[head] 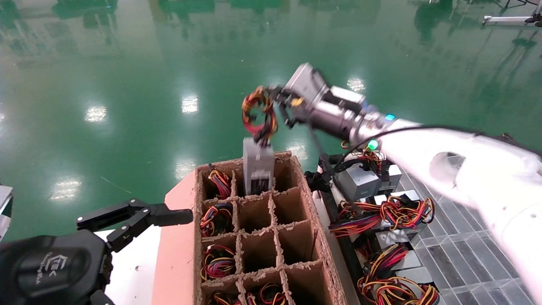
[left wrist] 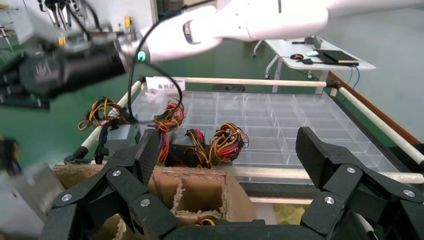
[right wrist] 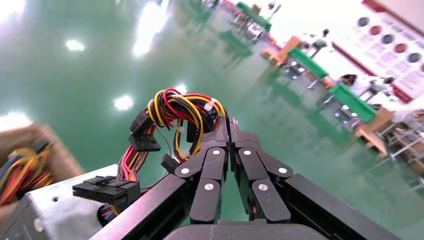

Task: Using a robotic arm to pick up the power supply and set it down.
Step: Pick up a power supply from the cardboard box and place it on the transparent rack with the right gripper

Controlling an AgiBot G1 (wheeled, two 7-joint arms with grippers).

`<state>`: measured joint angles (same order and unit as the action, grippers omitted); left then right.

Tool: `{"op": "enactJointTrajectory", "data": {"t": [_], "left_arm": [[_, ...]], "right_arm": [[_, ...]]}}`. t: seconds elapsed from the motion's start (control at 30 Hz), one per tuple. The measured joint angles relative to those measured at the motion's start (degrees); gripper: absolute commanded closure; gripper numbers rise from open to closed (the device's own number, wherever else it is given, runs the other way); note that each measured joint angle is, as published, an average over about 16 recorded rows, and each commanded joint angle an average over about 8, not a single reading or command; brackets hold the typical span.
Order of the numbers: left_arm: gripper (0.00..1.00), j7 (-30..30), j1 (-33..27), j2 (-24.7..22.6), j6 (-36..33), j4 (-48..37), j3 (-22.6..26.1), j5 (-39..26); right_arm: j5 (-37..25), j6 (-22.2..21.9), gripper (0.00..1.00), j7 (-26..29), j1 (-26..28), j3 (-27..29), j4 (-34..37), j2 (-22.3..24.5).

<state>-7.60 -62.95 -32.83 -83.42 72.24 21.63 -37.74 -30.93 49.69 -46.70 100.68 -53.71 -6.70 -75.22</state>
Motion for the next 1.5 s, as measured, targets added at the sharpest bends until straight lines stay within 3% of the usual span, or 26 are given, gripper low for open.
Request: {"op": "enactJointTrajectory", "data": {"t": [0.33,1.0,1.23,1.5], "left_arm": [[0.0,0.0,0.0,0.0,0.0,0.0,0.0,0.0],[0.0,0.01,0.0,0.0,0.0,0.0,0.01,0.01],[0.0,0.01,0.0,0.01,0.01,0.0,0.01,0.01],[0.0,0.01,0.0,0.01,0.01,0.0,0.02,0.01]], "right_arm": [[3.8,10.71,1.0,0.38,4.16,2.7,3.16,7.49],[4.43,35.72,1.0,1.73,6.06,3.2,4.34,32.22],[5.42,40.38,1.0,2.93,3.41,3.67,2.39,37.94],[7.54,41.12,1.0,4.02,-0.3,4.58,-1.35,43.81]]}}
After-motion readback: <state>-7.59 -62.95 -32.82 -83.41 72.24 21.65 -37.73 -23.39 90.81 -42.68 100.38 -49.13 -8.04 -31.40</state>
